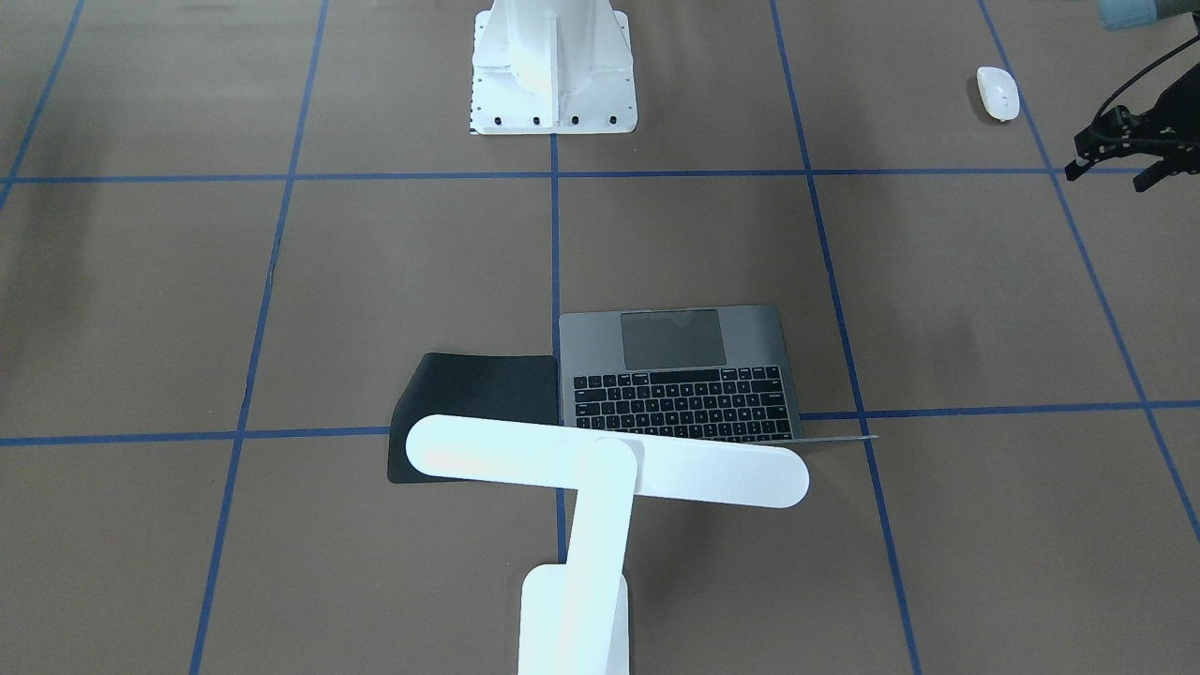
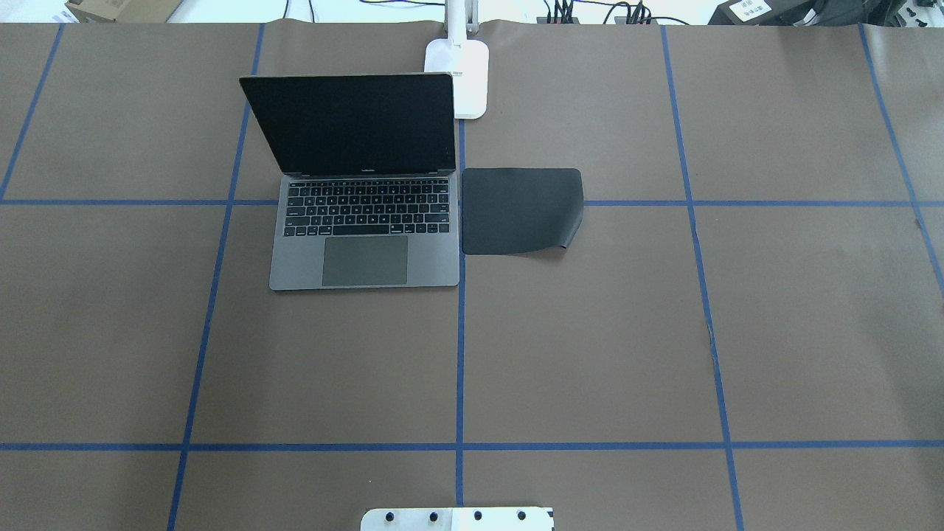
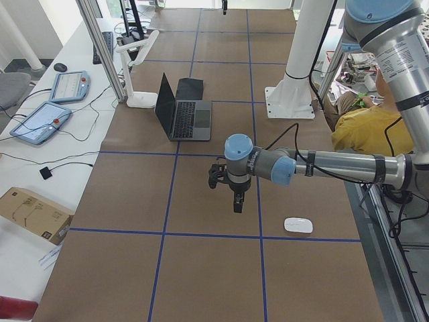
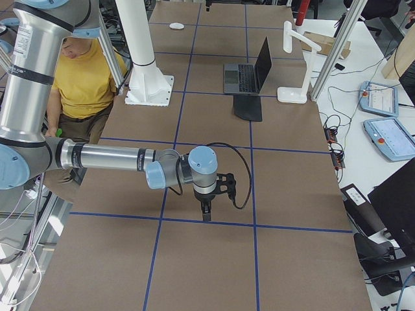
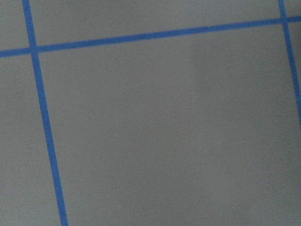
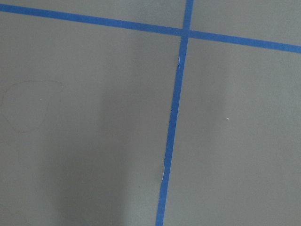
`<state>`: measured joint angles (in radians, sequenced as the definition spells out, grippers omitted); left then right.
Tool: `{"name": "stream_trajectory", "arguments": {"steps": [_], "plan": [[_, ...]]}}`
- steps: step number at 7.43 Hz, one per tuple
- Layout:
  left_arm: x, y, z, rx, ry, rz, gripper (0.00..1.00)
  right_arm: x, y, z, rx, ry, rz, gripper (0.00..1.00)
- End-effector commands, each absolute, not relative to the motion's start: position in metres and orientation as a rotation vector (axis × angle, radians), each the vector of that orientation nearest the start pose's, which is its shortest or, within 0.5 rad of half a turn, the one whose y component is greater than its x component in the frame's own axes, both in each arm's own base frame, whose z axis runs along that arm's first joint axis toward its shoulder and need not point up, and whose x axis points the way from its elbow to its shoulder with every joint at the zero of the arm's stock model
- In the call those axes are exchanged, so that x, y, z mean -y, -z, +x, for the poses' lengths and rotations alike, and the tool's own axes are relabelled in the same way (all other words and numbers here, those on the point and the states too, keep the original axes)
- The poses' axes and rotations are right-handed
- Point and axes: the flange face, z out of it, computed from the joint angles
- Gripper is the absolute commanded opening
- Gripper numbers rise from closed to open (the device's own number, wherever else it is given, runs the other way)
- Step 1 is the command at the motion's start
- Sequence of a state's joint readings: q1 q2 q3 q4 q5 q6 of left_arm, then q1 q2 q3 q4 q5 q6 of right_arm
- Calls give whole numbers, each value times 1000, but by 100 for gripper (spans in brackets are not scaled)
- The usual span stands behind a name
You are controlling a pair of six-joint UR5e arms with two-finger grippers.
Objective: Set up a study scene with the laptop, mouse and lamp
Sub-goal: 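Carry the white mouse with the left gripper toward the table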
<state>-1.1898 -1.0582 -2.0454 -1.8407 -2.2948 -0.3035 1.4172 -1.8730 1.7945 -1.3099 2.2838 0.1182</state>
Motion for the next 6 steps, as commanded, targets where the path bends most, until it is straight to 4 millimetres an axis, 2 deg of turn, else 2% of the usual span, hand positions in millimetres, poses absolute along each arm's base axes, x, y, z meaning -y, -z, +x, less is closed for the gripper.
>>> {"name": "stream_trajectory", "arguments": {"steps": [1,3,6], "plan": [[236,-624,25,-735,-92,-76,100,379,-657,10,728,100,72,100],[221,-631,34,-719,-60,-153,100,379,-658,11,725,99,71,100],[210,-634,72,-693,-130,-264,100,379,-660,11,710,98,72,100]]}}
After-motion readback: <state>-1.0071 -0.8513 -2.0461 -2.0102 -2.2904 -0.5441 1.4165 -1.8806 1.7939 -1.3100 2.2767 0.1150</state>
